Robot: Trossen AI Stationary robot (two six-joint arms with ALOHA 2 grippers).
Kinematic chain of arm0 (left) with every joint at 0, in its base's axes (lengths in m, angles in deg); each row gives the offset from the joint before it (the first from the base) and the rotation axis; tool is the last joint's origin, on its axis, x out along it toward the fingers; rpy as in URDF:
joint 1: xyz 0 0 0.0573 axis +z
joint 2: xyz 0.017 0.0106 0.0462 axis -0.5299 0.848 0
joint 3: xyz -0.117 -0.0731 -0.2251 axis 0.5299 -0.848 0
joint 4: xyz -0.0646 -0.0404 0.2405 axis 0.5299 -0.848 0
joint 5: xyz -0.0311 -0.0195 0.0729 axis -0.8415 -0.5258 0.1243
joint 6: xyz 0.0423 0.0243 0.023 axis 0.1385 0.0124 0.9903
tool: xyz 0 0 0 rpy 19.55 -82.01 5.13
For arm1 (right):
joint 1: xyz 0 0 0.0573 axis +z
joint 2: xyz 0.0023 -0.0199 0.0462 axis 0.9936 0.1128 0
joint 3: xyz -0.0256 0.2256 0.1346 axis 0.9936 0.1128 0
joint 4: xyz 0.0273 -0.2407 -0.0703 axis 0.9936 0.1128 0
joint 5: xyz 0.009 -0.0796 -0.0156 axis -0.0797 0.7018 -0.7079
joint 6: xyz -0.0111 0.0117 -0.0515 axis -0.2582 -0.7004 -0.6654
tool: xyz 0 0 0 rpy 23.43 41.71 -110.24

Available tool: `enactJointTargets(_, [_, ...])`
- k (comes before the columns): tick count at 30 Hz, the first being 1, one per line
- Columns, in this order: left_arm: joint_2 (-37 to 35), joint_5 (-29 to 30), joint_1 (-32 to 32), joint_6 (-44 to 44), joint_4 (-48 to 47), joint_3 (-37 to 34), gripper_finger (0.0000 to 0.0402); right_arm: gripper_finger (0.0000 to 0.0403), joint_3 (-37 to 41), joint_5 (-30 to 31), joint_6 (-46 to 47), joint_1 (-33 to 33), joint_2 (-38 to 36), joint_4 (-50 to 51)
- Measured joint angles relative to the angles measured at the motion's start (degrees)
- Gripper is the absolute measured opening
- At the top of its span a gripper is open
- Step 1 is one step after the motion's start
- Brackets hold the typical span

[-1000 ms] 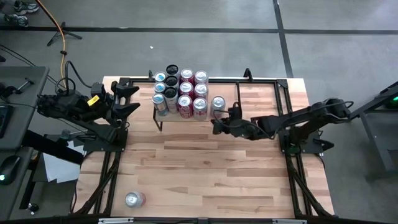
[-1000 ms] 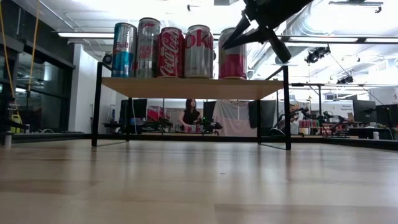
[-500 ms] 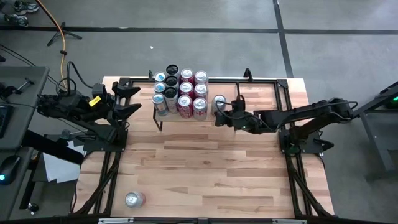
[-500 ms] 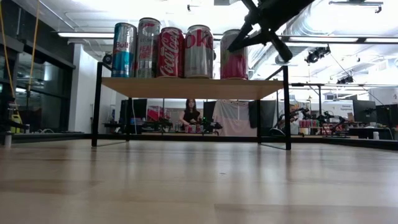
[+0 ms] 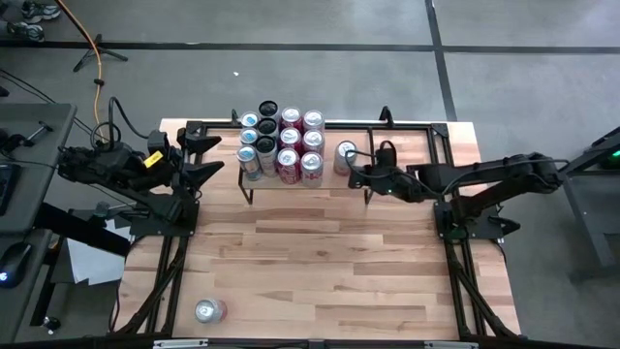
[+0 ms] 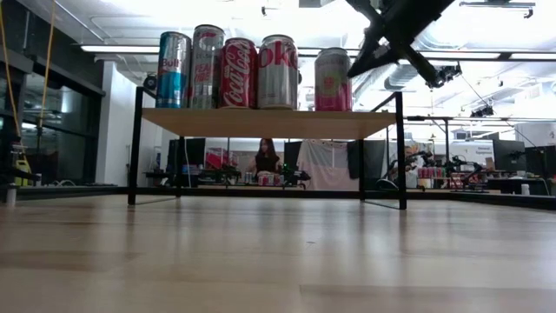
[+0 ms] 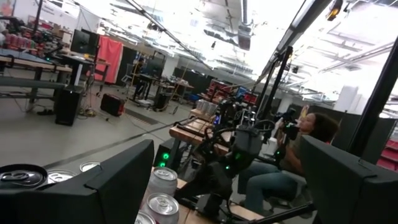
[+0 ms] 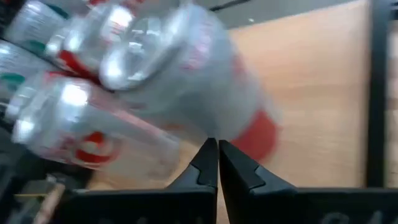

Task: Place canned beverage on shelf
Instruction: Put the right pink-white soda can on the shelf

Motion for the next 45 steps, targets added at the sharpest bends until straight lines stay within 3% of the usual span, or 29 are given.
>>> enactJointTargets(8, [-0.09,0.0,0.0,-0.05,-0.08,0.0,0.0339,0.0,0.02,-0.39,-0.01,-3.71,-2.89,5.47])
enactJointTargets(21, [-0.07,-0.02,0.0,2.58,-0.91,-0.02,0.0339,0.0,0.02,-3.53,1.06,-10.84,-2.71,1.36])
enactJointTargets(45, [-0.07,-0.02,0.0,2.6,-0.86,-0.04,0.0339,0.0,0.02,-9.28,1.02,-15.54,3.61,-11.1])
